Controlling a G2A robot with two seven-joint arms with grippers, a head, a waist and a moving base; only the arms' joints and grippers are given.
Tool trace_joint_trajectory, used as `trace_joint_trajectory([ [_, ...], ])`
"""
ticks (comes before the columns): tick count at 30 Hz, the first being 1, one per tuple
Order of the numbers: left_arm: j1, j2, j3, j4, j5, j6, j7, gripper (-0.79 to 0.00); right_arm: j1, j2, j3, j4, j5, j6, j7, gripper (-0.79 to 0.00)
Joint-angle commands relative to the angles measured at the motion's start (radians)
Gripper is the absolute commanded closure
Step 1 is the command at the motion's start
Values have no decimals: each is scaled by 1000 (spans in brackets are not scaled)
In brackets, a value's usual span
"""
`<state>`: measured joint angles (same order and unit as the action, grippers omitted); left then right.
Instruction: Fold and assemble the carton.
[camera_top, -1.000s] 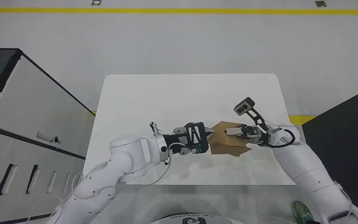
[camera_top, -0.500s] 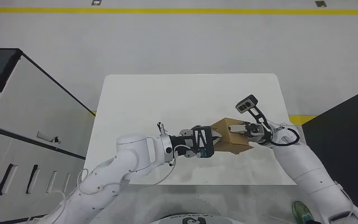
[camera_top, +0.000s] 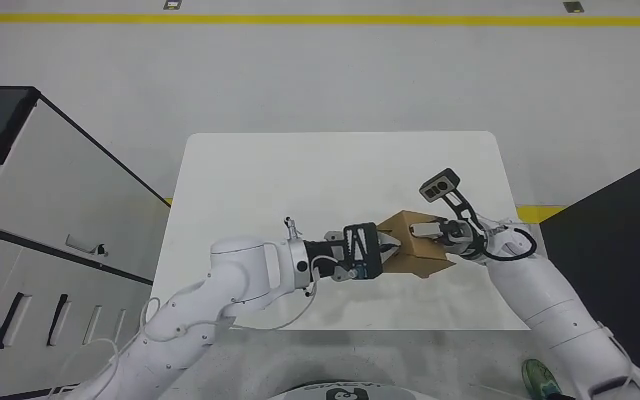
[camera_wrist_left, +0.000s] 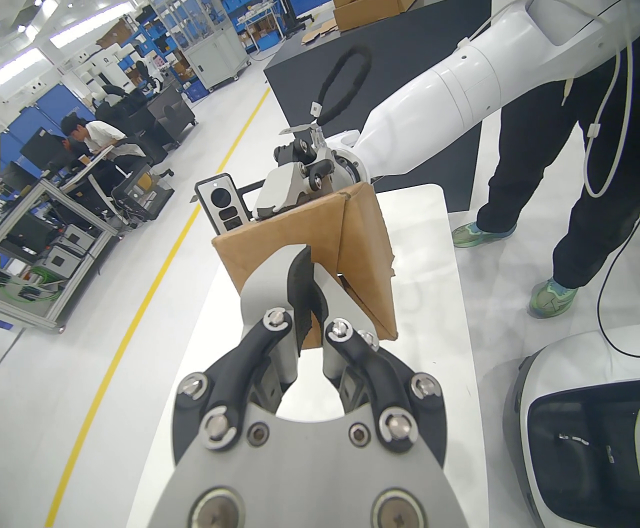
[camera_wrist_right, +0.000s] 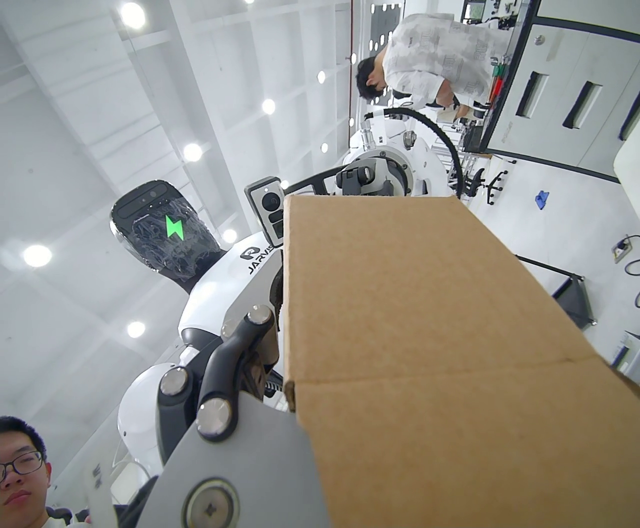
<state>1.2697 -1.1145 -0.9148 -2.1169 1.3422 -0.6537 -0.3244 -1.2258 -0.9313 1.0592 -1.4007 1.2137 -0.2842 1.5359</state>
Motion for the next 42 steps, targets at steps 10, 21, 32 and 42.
trace_joint_trajectory([
  [10,-5,-1,0,17,-3,-2,5,0,21,-1,-35,7,13,0,0,0],
  [21,-18,-5,15,34,-10,1,11,0,39,2,-62,18,22,0,0,0],
  [32,-20,-7,21,37,-13,6,6,0,47,7,-76,21,24,0,0,0],
  [42,5,2,-34,1,-3,23,-6,0,39,13,-59,18,26,0,0,0],
])
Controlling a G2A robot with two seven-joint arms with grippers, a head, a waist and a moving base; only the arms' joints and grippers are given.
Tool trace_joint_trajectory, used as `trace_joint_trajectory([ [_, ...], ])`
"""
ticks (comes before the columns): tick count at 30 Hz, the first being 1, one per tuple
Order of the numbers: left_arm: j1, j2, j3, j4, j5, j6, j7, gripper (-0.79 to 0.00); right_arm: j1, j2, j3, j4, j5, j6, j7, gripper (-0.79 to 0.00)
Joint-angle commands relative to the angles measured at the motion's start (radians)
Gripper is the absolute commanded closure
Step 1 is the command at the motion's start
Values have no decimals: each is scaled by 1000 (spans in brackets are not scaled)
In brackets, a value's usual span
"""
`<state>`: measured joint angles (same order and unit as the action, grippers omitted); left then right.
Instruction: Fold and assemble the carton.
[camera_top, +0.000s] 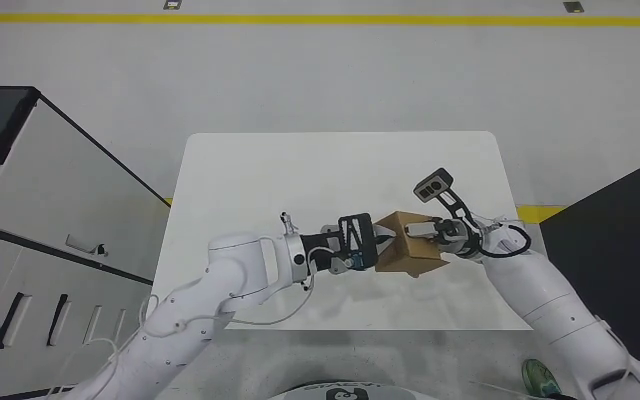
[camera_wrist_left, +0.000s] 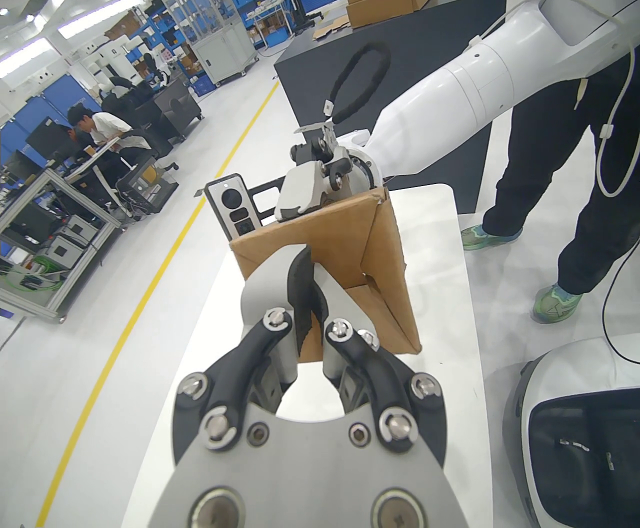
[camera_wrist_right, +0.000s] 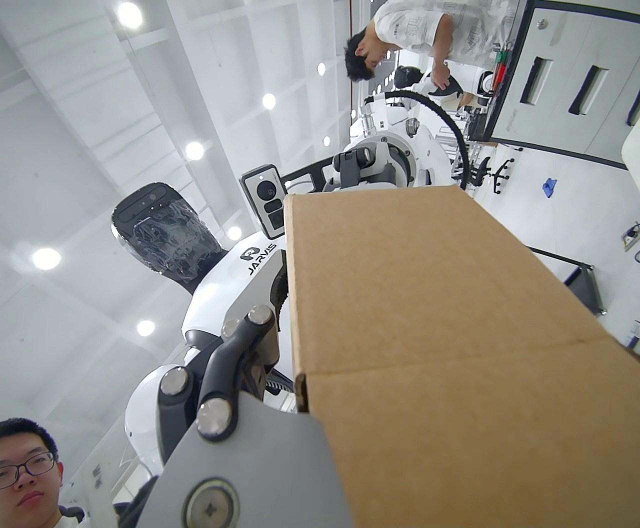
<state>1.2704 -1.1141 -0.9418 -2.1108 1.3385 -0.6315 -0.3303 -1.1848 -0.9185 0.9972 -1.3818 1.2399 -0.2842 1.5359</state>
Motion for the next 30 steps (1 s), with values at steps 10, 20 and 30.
trace_joint_trajectory([
  [10,43,13,-80,-33,0,15,4,0,-18,4,29,-14,-4,0,0,0],
  [20,67,21,-124,-55,6,15,15,-785,-25,5,48,-20,9,0,0,0],
  [30,100,29,-206,-62,-88,-5,106,-785,-41,-7,72,-113,72,0,0,0],
])
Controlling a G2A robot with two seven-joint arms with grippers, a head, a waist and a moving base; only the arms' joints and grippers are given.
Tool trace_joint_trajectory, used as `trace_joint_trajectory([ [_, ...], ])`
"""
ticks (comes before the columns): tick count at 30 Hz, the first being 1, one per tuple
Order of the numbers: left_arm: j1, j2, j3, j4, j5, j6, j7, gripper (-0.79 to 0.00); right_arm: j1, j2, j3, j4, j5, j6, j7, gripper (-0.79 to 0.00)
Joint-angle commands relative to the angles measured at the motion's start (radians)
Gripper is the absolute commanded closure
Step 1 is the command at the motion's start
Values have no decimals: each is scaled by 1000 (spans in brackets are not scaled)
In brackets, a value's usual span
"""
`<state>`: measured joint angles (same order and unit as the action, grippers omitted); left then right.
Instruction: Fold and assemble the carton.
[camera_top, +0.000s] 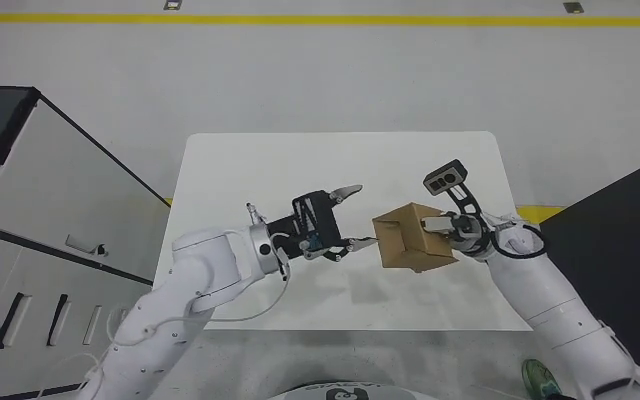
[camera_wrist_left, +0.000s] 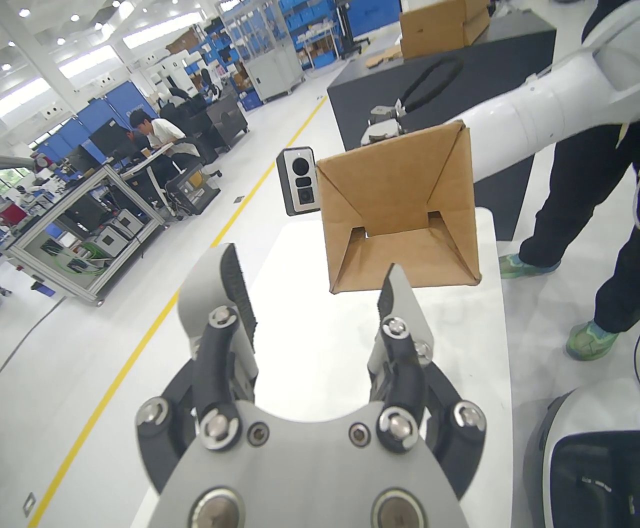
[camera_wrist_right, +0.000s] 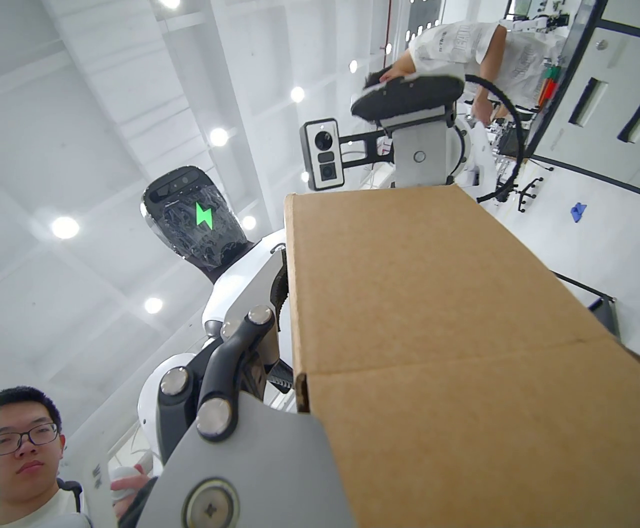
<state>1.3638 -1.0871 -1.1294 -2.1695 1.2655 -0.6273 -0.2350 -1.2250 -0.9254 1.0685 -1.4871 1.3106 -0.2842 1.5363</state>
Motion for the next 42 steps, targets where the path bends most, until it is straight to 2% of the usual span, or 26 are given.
trace_joint_trajectory([
  [1,11,3,-27,-6,-24,-13,16,-785,0,-1,1,-11,4,0,0,0],
  [9,54,13,-89,-40,-63,-33,25,-785,35,-7,-30,-24,34,0,0,0],
  [12,67,15,-93,-49,-36,-13,-2,-785,49,-10,-44,-12,44,0,0,0],
  [42,67,15,-93,-49,-36,-13,-2,-785,48,-10,-44,-14,44,1,-7,0],
])
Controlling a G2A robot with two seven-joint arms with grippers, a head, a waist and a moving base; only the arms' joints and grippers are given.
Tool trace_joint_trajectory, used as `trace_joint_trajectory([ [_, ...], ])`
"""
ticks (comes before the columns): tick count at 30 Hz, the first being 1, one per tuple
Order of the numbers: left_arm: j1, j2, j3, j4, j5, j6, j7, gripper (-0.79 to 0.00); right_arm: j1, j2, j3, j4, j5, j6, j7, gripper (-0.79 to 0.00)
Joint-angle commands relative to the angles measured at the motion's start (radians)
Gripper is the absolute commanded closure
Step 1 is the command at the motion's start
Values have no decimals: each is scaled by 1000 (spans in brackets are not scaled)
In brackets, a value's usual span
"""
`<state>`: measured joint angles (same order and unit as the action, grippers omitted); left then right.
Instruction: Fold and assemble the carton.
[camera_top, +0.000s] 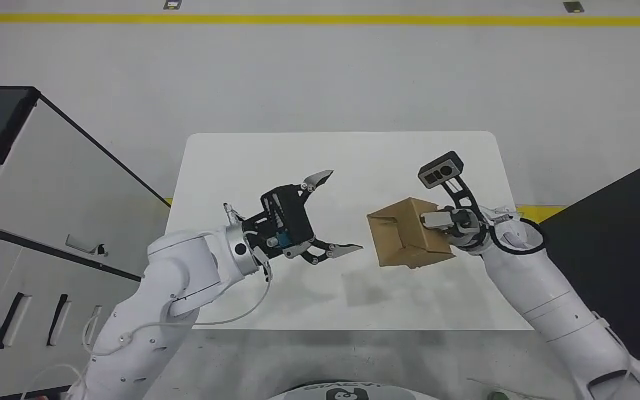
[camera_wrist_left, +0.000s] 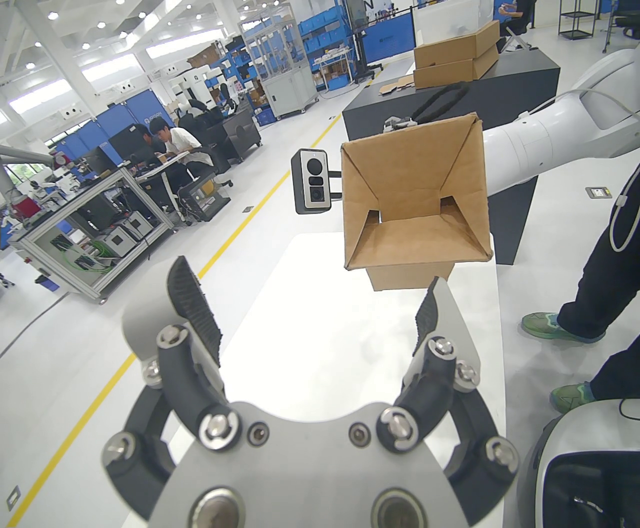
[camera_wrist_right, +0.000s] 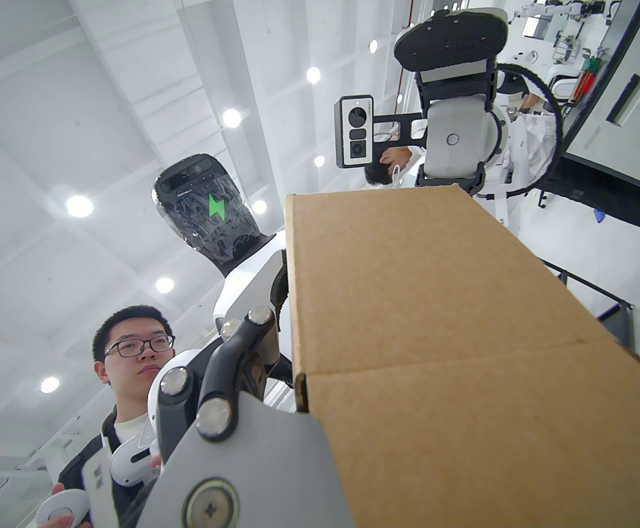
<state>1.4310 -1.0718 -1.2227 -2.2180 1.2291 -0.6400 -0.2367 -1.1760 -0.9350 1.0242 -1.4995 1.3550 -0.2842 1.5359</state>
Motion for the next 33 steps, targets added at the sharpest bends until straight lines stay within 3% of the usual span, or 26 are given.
trace_joint_trajectory([
  [1,0,0,0,0,0,0,0,-785,-4,-2,3,-13,-3,2,-14,0],
  [20,5,0,2,-3,5,6,1,-785,27,-64,23,64,-11,0,0,0],
  [29,6,1,5,-12,9,-5,-1,-785,27,-65,30,62,-17,0,-7,0],
  [33,3,-1,40,-21,-50,-9,-58,-785,19,-65,63,39,-63,-6,-28,0],
])
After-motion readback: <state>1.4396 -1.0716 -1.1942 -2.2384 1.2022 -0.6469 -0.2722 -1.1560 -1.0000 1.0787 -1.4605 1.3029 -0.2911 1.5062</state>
